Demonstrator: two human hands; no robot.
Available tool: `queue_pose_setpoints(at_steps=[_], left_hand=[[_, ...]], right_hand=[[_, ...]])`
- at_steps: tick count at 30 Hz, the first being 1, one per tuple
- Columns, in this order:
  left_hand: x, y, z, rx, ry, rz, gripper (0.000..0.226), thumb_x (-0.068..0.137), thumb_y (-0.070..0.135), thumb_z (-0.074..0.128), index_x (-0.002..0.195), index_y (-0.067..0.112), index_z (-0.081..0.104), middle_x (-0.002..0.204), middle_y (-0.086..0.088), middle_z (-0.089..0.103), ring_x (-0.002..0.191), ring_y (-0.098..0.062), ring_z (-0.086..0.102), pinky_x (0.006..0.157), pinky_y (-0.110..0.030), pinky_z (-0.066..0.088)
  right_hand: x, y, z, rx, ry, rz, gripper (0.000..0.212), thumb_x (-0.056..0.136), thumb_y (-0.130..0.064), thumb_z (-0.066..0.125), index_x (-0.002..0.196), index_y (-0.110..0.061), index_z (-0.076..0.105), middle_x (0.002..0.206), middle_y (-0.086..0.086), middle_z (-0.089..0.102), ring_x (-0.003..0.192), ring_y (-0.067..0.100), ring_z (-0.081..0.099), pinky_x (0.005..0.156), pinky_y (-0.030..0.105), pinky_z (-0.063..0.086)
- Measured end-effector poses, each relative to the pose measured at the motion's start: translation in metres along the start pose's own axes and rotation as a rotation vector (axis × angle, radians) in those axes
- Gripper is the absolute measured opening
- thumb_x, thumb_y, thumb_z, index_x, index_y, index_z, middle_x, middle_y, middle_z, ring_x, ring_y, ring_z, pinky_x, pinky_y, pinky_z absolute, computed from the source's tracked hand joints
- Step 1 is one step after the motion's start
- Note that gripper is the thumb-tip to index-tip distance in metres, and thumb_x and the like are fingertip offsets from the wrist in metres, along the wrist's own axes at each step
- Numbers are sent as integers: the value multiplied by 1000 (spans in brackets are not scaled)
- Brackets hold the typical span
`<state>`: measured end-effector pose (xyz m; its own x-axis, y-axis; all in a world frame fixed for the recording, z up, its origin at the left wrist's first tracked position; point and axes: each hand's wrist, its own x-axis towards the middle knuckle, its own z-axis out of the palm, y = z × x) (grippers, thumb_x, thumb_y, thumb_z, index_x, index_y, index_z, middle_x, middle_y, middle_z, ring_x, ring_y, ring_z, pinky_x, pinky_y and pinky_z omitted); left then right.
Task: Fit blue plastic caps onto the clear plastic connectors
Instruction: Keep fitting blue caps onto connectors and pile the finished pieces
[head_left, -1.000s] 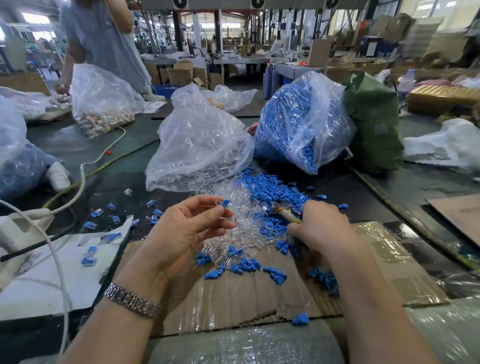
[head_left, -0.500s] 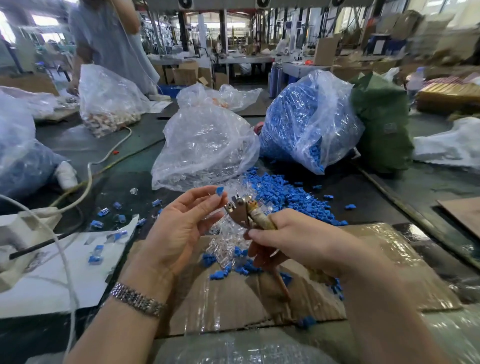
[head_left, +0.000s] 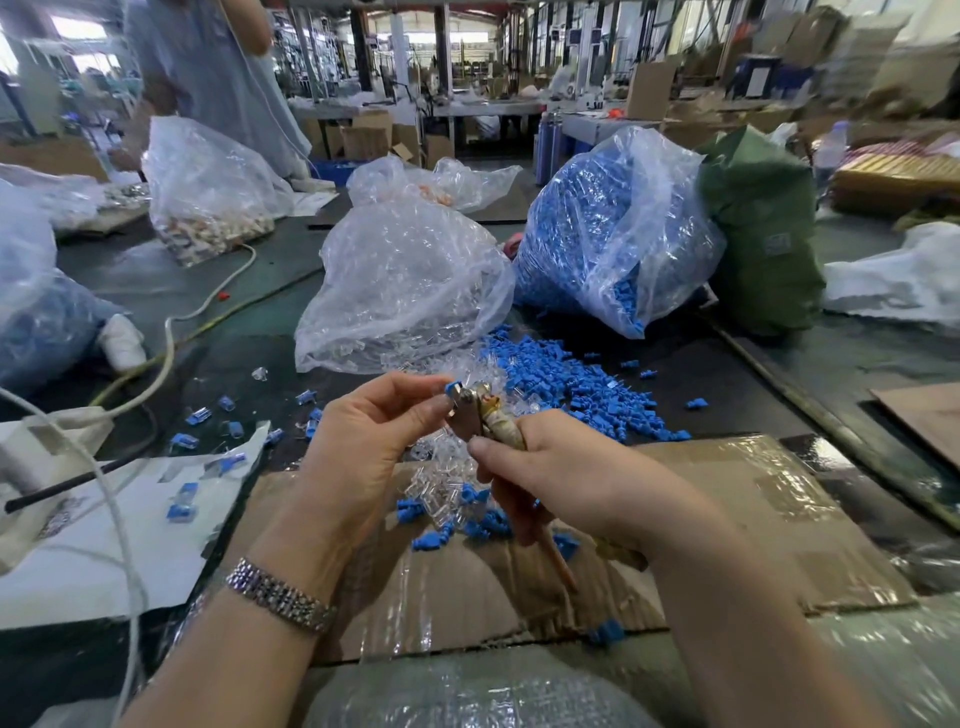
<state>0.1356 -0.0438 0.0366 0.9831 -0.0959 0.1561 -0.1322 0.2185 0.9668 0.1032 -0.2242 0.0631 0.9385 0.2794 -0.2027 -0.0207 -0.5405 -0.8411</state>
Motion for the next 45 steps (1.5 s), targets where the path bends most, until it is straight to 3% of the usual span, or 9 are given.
queue_pose_setpoints(at_steps=[4,10,13,16,21,25,30,38,45], left_hand=[[1,0,-1,87,-5,34,19,72,16,76,90,19,80,97,-7,79,93,-16,75,79,-20,57],[4,2,-15,332,142,147,15,81,20,78,94,27,77,94,4,78,90,-7,72,79,-19,57],[9,3,-40,724,484,184,13,88,11,74,96,22,73,95,1,73,89,-16,69,84,-38,59],[12,3,-51,1139,646,93,19,85,9,67,101,20,69,113,-11,59,108,-33,55,97,-52,47],[15,-11,-41,1278,348,203,38,88,1,60,122,14,68,125,-11,60,117,-31,54,101,-48,44],[23,-25,-39,1409,185,64,40,97,8,53,136,17,60,130,-10,64,120,-28,58,103,-43,47],[20,-30,-31,1396,161,103,11,96,14,62,104,20,66,103,-1,66,101,-23,59,83,-35,48],[10,-22,-25,1247,172,217,14,93,20,68,100,27,58,83,15,61,74,2,57,59,-15,40],[11,-15,-22,660,129,-34,14,88,8,76,93,17,66,79,-3,75,69,-12,73,59,-20,57]], right_hand=[[1,0,1,1,17,-3,43,105,-41,50,78,-9,59,60,7,61,47,19,61,48,23,48],[-2,2,-12,126,7,3,38,101,-45,56,100,-8,66,77,5,74,67,22,71,73,39,59],[-3,10,-32,88,246,7,38,98,-48,60,90,-11,63,74,3,66,65,18,65,69,40,57],[3,22,-41,-295,498,133,40,97,-51,58,77,-17,51,76,3,60,69,22,58,62,39,43],[17,38,-37,-610,492,370,37,92,-51,65,93,-17,50,115,11,51,105,33,55,95,49,49],[24,43,-32,-642,489,417,43,91,-52,66,112,-16,54,125,12,49,116,34,51,99,51,47],[24,41,-30,-613,470,406,42,90,-53,67,97,-17,47,121,13,52,110,34,54,96,47,50],[12,29,-35,-606,477,336,48,88,-55,69,118,-19,55,124,7,55,118,29,52,100,47,47],[-8,14,-35,-646,218,216,9,82,-30,81,85,-26,73,85,-7,71,84,15,67,79,35,58]])
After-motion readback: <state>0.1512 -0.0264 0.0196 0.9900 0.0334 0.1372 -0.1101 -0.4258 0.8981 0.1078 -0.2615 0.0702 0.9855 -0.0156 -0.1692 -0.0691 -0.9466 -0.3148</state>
